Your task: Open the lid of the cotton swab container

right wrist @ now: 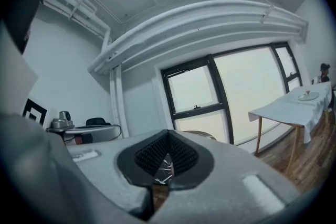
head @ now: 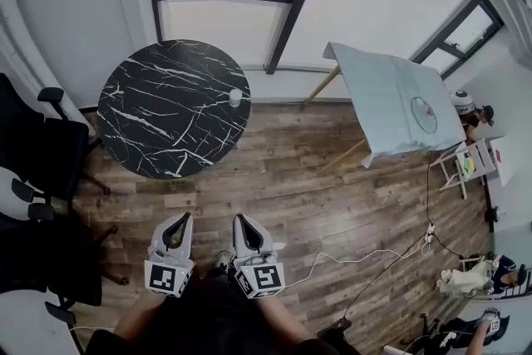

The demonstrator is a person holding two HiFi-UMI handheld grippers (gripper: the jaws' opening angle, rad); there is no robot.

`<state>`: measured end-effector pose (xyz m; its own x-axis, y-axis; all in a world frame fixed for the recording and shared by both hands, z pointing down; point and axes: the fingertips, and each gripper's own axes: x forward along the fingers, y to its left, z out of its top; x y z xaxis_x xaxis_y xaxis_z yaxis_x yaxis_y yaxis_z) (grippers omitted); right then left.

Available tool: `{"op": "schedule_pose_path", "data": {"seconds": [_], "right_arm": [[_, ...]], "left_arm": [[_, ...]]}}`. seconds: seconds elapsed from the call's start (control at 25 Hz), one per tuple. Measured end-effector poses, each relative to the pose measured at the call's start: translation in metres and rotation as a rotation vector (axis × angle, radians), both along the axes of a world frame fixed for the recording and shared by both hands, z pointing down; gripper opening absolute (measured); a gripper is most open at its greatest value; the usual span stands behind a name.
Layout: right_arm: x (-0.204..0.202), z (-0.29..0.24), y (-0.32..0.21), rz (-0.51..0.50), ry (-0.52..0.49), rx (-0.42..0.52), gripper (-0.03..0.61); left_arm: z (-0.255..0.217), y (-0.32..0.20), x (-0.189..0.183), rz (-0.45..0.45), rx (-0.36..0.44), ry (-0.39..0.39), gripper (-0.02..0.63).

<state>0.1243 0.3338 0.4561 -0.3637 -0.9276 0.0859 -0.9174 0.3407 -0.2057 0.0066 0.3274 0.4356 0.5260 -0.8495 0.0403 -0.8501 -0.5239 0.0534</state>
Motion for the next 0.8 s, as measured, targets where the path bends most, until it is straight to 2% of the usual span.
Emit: {"op": "schedule_pose_path", "data": {"seconds": [0.28,0.48,0.8], "right_arm": [[0.004,0.006,-0.025,-0.015,-0.003,-0.005,-0.003],[-0.007,0.008,-0.063,-0.011,0.017,0.013,-0.003],[-0.029,0.015,-0.139,0.024,0.031,0.010,-0.003]], "left_arm": [[0.012,-0.021,0.000,-0.006,-0.031,0.006,0.002],[0.022,-0.061,-0.007,0.031,-0.036,-0.010,0.002],[0.021,-0.144,-0.030,0.078,-0.039,0.013,0.002]]}}
